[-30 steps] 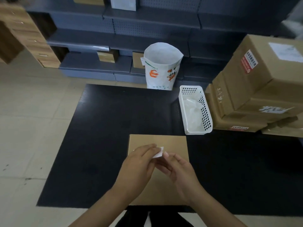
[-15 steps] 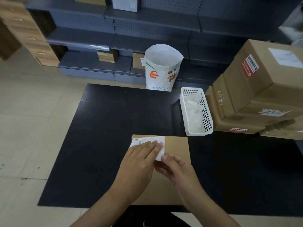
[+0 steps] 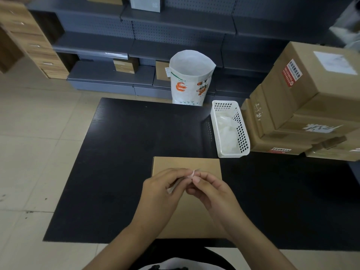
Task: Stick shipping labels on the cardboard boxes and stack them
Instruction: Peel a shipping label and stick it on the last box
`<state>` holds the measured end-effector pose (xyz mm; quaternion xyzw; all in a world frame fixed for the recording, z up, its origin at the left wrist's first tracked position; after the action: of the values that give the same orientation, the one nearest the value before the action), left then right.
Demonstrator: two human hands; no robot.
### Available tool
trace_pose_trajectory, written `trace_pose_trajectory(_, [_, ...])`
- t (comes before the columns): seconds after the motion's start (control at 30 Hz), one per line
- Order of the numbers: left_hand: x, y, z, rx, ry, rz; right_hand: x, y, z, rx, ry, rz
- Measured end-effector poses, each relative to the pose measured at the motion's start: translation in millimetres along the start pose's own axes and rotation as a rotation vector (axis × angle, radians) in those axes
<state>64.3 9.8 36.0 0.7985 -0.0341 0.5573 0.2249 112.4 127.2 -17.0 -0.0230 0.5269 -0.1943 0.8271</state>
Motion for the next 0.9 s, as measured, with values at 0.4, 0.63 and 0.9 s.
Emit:
trace_pose_trajectory(0.4, [6,-12,5,-0.011,-0.06,-0.025,4,15,5,0.077,0.037,-0.076])
trace_pose_trajectory(0.63, [6,-16,9,-0.02,-0.042,-0.032,8,19,6,0.085,0.048,-0.053])
trace_pose_trajectory(0.9, [1,-22,9,-0.045,0.086,0.019,-2,24,11,0.111,0.172,0.272])
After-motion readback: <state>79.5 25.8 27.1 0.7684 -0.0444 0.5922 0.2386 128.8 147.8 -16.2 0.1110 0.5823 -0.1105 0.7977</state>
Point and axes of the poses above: each hand's wrist, its own z-axis away from the middle knuckle, its own y-axis out of the back of the hand, x = y × z, the point moved 9 cm from there along -z, towards the middle knuckle, and after that the axes turned 4 degrees about z, right-handed, at the moved point
